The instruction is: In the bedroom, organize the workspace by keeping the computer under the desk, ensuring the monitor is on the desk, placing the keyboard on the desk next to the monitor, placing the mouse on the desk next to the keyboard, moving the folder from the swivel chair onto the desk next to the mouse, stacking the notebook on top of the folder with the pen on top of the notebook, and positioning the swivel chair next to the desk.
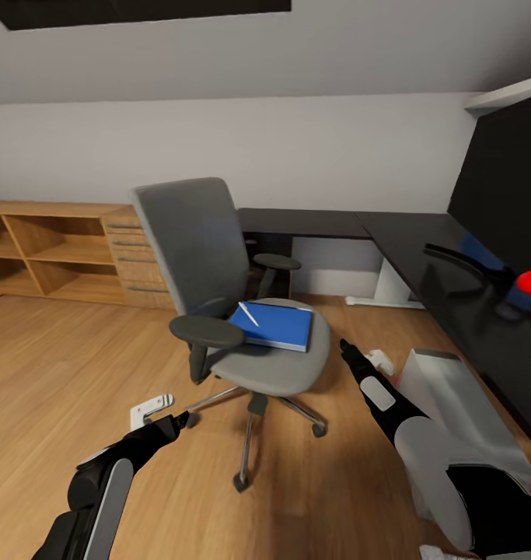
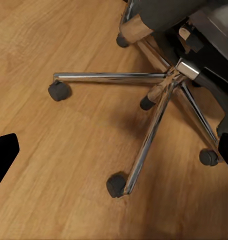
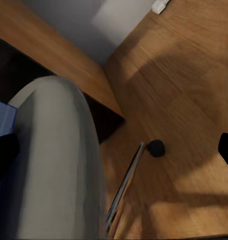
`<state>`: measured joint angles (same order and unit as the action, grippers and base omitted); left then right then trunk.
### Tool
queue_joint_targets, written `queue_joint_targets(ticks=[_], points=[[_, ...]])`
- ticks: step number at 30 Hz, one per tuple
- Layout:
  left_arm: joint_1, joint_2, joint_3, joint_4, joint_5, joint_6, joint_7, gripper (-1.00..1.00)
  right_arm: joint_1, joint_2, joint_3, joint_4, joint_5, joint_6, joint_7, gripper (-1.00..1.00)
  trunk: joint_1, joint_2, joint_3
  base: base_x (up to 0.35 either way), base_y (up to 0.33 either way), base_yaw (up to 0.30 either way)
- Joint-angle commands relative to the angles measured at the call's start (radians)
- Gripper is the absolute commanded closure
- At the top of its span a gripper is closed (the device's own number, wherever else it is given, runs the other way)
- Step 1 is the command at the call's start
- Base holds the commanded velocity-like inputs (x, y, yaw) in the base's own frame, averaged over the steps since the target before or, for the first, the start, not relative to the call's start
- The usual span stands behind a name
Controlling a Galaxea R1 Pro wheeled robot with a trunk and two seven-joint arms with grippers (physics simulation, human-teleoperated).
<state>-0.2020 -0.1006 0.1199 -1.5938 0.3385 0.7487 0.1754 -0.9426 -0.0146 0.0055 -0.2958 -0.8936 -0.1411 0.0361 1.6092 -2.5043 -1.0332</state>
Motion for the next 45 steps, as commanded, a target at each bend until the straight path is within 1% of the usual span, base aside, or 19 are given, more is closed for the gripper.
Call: queue_joint_targets(ticks=[1,11,22,30,41,44,45], points=[[0.000,-0.001,0.002,-0.001,0.011,0.005,0.007,-1.00,-0.001,0.000,0.001,0.001,-0.008,-0.003,0.004,-1.00,0.000,0.000,-0.001,0.000,0.000,-0.168],[0.000,-0.001,0.001,-0.001,0.011,0.002,0.007,-1.00,-0.001,0.003,0.004,0.001,-0.007,-0.004,0.004,-1.00,0.000,0.000,-0.001,0.152,0.000,-0.039],[0.000,-0.001,0.001,-0.001,0.011,0.003,0.007,-1.00,-0.001,0.004,0.005,0.001,-0.007,-0.004,0.005,-1.00,0.000,0.000,-0.001,0.031,0.000,-0.001],[0.000,-0.001,0.001,-0.001,0.013,0.002,0.005,-1.00,-0.001,0.004,0.005,0.001,-0.007,-0.004,0.005,-1.00,0.000,0.000,-0.001,0.173,0.000,0.000],[0.001,0.000,0.009,-0.021,0.018,0.000,0.001,-1.00,-0.001,0.002,0.004,0.001,-0.007,-0.004,0.005,-1.00,0.000,0.000,-0.001,0.027,0.000,0.000],[0.015,0.000,0.010,-0.022,0.019,-0.001,0.001,-1.00,-0.001,0.002,0.004,0.001,-0.007,-0.004,0.005,-1.00,0.000,0.000,-0.001,0.004,0.000,0.000],[0.036,0.000,0.010,-0.022,0.019,-0.004,-0.001,-1.00,-0.001,0.001,0.004,0.001,-0.007,-0.004,0.005,-1.00,0.000,0.000,-0.001,0.002,0.000,0.000]])
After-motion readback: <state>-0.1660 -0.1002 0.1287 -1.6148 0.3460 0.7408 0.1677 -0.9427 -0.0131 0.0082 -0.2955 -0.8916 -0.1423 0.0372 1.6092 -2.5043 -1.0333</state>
